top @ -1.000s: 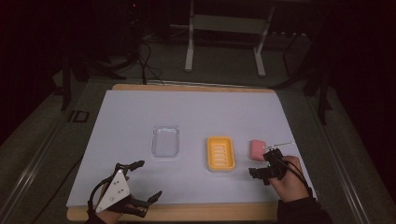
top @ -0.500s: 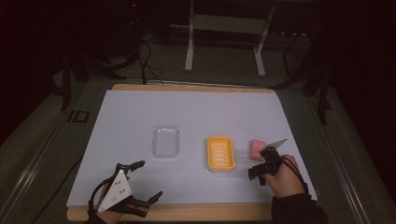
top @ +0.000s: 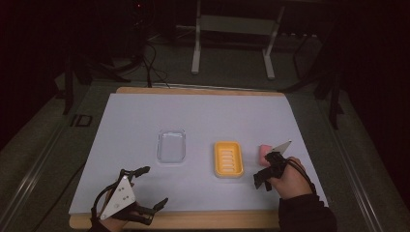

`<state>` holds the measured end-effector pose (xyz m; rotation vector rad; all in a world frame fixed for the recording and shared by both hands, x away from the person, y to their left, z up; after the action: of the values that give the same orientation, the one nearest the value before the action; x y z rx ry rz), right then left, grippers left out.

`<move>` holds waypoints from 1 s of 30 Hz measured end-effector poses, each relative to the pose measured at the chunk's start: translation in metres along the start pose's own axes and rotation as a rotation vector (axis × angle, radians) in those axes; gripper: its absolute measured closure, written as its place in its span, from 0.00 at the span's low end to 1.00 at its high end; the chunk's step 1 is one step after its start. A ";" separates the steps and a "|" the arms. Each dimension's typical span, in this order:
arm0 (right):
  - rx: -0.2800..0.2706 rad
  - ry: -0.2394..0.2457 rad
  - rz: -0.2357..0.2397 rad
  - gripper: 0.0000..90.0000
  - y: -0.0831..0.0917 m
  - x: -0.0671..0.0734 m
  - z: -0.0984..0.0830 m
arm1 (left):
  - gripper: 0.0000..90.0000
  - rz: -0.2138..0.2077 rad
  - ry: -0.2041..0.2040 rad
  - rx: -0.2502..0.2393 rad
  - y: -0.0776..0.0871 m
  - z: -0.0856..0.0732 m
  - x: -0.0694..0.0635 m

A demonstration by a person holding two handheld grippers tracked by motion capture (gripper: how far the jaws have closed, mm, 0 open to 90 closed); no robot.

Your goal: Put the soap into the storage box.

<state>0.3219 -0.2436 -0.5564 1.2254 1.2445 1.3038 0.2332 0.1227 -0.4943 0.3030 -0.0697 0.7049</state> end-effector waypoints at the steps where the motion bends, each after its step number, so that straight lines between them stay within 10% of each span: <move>1: 0.000 0.000 0.000 0.16 0.000 0.000 0.000 | 0.01 0.000 0.000 0.000 0.000 0.000 0.000; 30: -0.113 -0.067 -0.022 0.14 0.021 -0.007 0.071 | 0.01 -0.011 0.011 0.001 -0.001 -0.001 0.000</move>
<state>0.3940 -0.2468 -0.5366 1.1626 1.1186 1.2895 0.2336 0.1224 -0.4951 0.3002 -0.0573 0.6960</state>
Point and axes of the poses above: each handheld gripper's, and its own axes: y roughly backward along the jaws, z roughly out of its top, x roughly to its left, the point moved 8 cm from there along -y, roughly forward along the jaws, and after that the axes turned 1 degree about z, right-handed, at the moved point
